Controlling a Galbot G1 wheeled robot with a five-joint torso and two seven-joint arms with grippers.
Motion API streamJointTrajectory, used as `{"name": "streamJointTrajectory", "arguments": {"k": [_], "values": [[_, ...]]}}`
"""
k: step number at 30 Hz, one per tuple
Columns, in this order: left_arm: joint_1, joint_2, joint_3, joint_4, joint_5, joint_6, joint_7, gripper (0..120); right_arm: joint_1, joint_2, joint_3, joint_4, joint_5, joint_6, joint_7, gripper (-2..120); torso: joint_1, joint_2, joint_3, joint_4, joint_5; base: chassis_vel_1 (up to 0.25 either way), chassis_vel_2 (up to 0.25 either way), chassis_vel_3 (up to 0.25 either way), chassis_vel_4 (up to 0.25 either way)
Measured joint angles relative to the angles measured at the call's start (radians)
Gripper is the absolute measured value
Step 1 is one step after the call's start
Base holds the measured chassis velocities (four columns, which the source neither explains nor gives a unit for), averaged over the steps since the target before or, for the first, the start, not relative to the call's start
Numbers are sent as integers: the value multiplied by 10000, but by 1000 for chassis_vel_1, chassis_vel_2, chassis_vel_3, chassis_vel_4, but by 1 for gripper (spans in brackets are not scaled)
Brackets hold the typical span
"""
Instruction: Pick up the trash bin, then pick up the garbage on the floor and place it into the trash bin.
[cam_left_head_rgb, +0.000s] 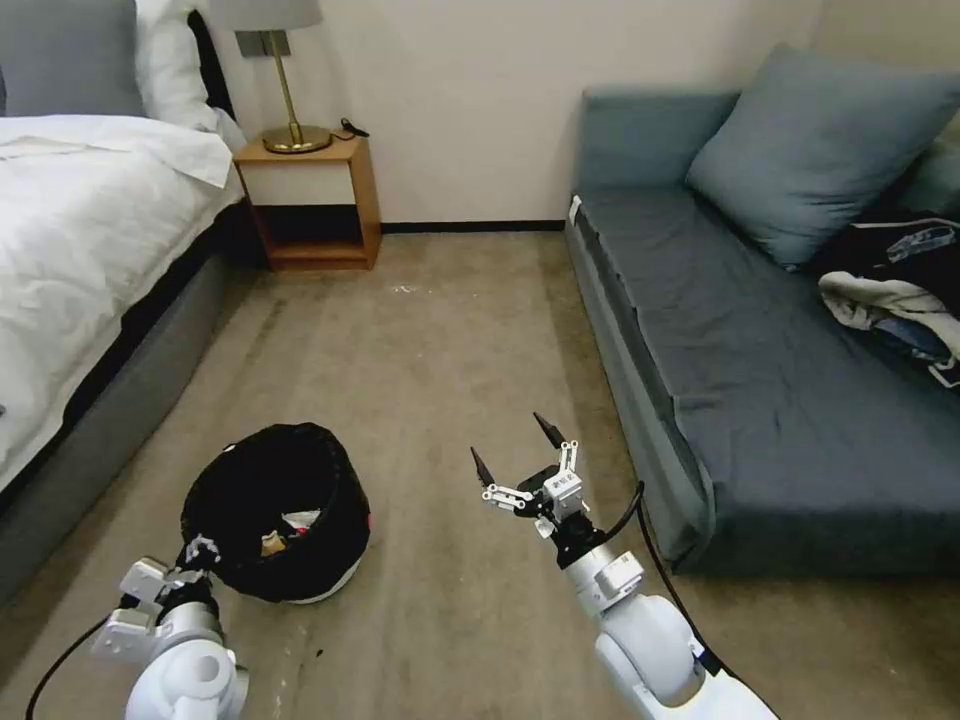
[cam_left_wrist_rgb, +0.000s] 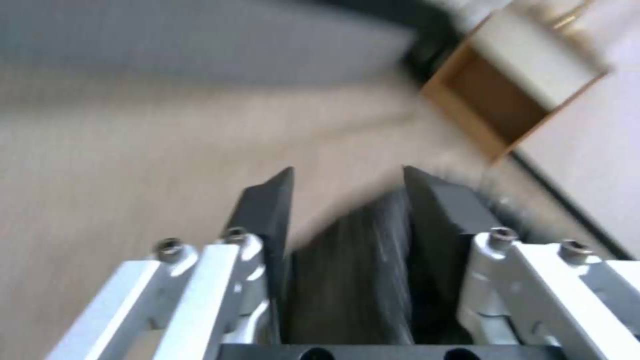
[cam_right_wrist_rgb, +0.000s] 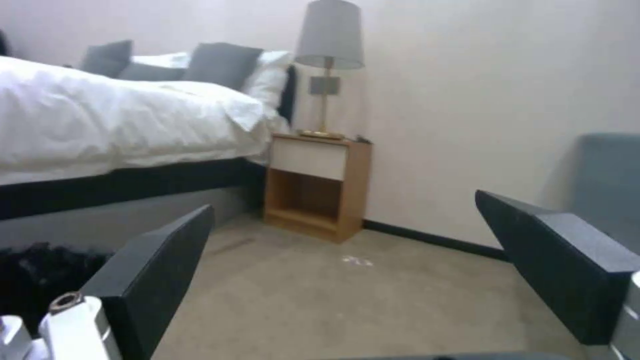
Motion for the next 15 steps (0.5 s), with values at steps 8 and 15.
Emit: {"name": "streamJointTrajectory", "arguments": {"k": [8, 15], "values": [[827, 392, 254, -578, 2136, -3905, 3627, 81, -625, 242, 1089, 341, 14, 594, -3, 100, 0, 0, 0, 1, 1, 0, 0, 0, 0], [1224, 214, 583, -1133, 4732, -4021, 4628, 100, -1674, 788, 2863, 866, -863, 1191, 535, 100, 0, 0, 0, 1, 2, 0, 0, 0, 0]]}}
